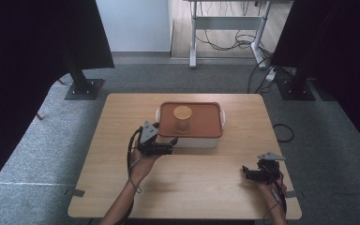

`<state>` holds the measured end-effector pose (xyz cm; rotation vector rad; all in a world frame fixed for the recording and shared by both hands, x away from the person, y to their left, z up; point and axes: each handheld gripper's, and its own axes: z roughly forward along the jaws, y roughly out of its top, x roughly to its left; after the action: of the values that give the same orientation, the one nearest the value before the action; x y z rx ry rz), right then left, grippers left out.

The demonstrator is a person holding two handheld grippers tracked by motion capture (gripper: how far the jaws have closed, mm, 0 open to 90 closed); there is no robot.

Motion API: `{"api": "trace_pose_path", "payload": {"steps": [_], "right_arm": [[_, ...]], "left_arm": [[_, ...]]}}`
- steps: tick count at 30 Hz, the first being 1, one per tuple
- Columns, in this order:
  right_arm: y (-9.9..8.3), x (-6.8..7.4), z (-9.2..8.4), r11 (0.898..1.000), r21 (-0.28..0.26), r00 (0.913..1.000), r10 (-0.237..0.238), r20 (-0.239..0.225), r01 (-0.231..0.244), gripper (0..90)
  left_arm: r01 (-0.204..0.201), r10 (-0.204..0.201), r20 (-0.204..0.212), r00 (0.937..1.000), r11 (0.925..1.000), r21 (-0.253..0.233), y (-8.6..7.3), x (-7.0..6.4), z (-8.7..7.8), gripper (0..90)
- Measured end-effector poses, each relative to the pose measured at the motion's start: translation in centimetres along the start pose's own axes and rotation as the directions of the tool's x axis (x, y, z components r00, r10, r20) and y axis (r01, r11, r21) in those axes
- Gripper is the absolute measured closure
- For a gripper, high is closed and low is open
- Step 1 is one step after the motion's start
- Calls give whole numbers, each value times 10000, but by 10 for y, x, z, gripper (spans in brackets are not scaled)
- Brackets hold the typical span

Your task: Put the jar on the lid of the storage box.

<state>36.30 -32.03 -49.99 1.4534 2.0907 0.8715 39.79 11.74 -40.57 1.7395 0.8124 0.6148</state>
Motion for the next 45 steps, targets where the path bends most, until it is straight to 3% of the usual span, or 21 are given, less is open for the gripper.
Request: {"api": "trace_pose_path", "payload": {"steps": [13, 33, 45], "right_arm": [[0, 0, 0, 10000, 0, 10000, 1, -1, -1, 81], [0, 0, 0, 10000, -3, 10000, 4, -1, -4, 81], [0, 0, 0, 10000, -3, 10000, 4, -1, -4, 81]], "left_arm": [[-138, 137, 24, 9999, 9994, 321, -11, -1, -24, 53], [178, -174, -96, 9998, 9992, 351, -28, -1, -51, 53], [517, -496, -409, 9979, 9973, 528, -44, 8, -70, 55]]}}
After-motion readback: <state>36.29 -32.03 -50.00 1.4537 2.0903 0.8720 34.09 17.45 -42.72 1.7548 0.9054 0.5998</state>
